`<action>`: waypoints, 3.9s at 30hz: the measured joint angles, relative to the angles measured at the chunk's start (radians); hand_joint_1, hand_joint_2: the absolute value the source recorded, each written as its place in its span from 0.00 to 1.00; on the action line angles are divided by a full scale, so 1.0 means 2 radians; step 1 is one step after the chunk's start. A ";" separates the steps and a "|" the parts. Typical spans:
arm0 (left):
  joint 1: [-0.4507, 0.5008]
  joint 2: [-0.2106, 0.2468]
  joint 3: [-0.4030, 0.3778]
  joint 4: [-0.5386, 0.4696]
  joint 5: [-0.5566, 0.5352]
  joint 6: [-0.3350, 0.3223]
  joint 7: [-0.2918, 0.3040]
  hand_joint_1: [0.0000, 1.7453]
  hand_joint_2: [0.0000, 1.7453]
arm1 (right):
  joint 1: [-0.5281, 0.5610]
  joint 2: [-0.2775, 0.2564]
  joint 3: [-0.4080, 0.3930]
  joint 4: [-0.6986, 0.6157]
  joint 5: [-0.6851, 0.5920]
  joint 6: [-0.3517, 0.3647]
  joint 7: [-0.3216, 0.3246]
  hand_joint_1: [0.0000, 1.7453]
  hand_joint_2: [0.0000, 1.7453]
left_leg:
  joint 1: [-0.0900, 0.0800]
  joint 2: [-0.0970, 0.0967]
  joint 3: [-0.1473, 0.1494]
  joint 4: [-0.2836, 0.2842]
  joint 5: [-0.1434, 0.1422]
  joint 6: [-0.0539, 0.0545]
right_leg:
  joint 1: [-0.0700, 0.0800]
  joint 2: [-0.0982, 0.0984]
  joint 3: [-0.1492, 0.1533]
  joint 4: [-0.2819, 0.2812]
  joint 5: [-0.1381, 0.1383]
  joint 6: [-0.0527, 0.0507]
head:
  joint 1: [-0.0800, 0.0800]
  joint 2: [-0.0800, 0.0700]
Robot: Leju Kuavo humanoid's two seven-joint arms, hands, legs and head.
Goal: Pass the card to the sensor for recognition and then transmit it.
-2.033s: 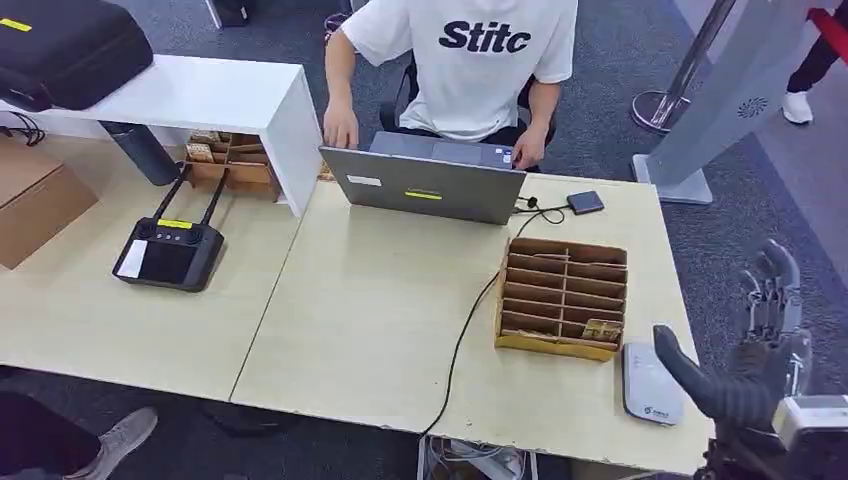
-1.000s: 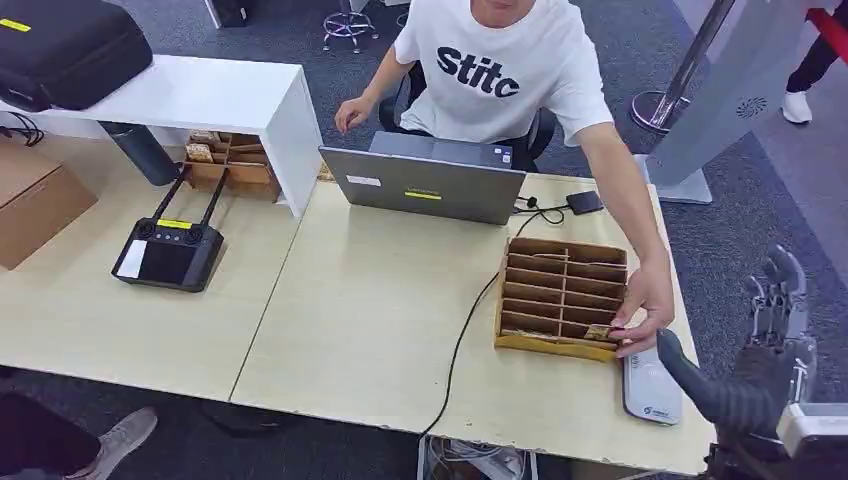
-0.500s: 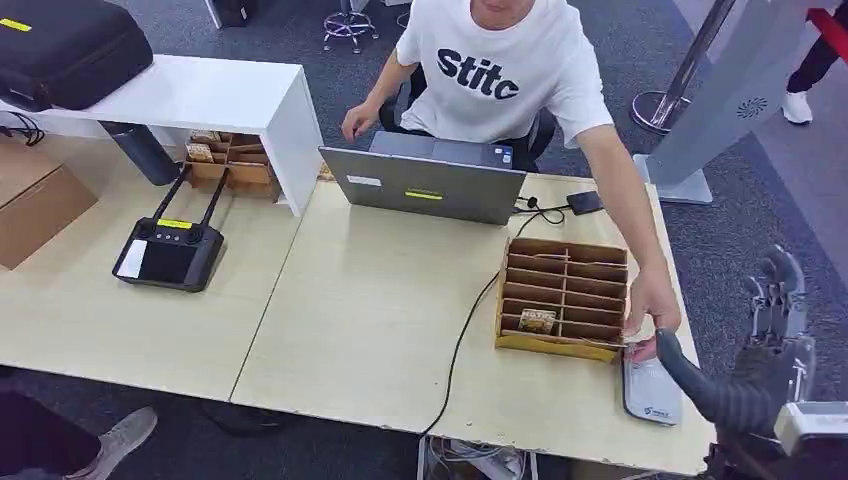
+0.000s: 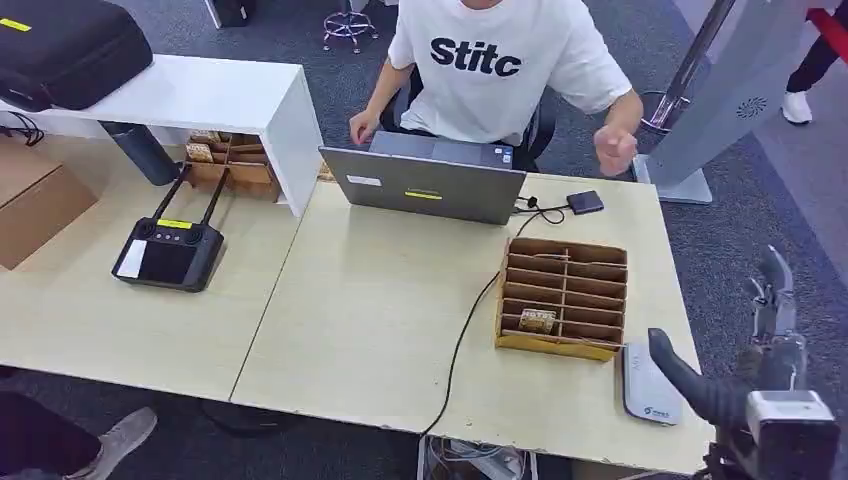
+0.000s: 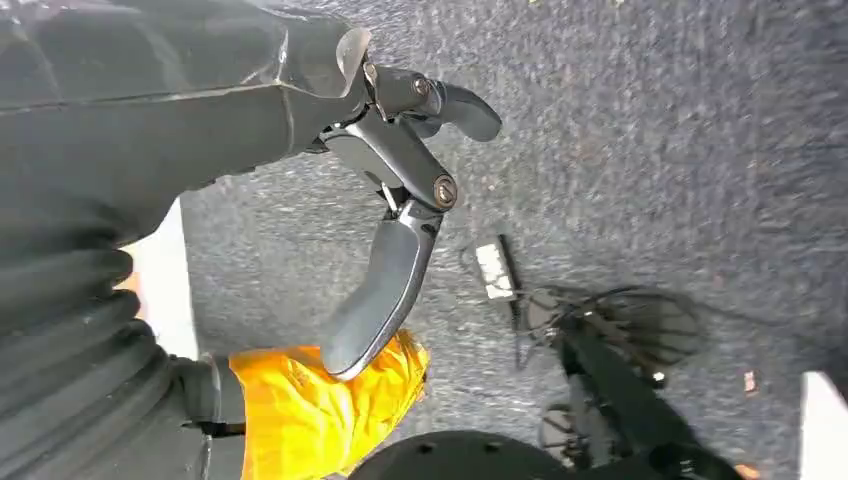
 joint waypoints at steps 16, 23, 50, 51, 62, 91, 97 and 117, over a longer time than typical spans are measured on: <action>-0.031 -0.038 0.126 -0.029 -0.132 -0.073 -0.015 0.00 1.00 | -0.042 -0.067 0.064 0.074 0.249 -0.011 0.109 0.00 1.00 | 0.000 0.000 0.000 0.000 0.000 0.000 | 0.000 0.000 0.000 0.000 0.000 0.000 | 0.000 0.000; -0.021 -0.041 0.124 -0.052 -0.089 -0.076 0.005 0.00 1.00 | -0.047 -0.077 0.082 0.098 0.276 -0.008 0.125 0.00 1.00 | 0.000 0.000 0.000 0.000 0.000 0.000 | 0.000 0.000 0.000 0.000 0.000 0.000 | 0.000 0.000; 0.029 -0.048 0.037 -0.125 -0.016 -0.063 0.061 0.00 1.00 | -0.049 -0.080 0.108 0.177 0.312 0.002 0.151 0.00 1.00 | 0.000 0.000 0.000 0.000 0.000 0.000 | 0.000 0.000 0.000 0.000 0.000 0.000 | 0.000 0.000; 0.029 -0.048 0.037 -0.125 -0.017 -0.063 0.061 0.00 1.00 | -0.049 -0.080 0.108 0.180 0.312 0.002 0.151 0.00 1.00 | 0.000 0.000 0.000 0.000 0.000 0.000 | 0.000 0.000 0.000 0.000 0.000 0.000 | 0.000 0.000; 0.023 -0.048 0.042 -0.125 -0.049 -0.072 0.045 0.00 1.00 | -0.078 -0.080 0.115 0.241 0.321 -0.004 0.155 0.00 1.00 | 0.000 0.000 0.000 0.000 0.000 0.000 | 0.000 0.000 0.001 0.000 0.000 0.000 | 0.000 0.000; 0.003 -0.048 0.085 -0.116 -0.100 -0.088 0.012 0.00 1.00 | -0.112 -0.046 0.127 0.333 0.312 -0.053 0.141 0.00 1.00 | 0.000 0.000 0.001 0.000 0.000 0.000 | 0.000 0.000 0.000 0.000 0.000 0.000 | 0.000 0.000; 0.004 -0.048 0.085 -0.115 -0.094 -0.086 0.012 0.00 1.00 | -0.100 -0.043 0.127 0.333 0.308 -0.065 0.141 0.00 1.00 | 0.000 0.000 0.001 0.000 0.000 0.000 | 0.000 0.000 0.000 0.000 0.000 0.000 | 0.000 0.000; 0.004 -0.048 0.085 -0.115 -0.093 -0.084 0.013 0.00 1.00 | -0.088 -0.036 0.124 0.321 0.293 -0.079 0.127 1.00 1.00 | 0.000 0.000 0.000 0.000 0.000 0.000 | 0.000 0.000 0.000 0.000 0.000 0.000 | 0.000 0.000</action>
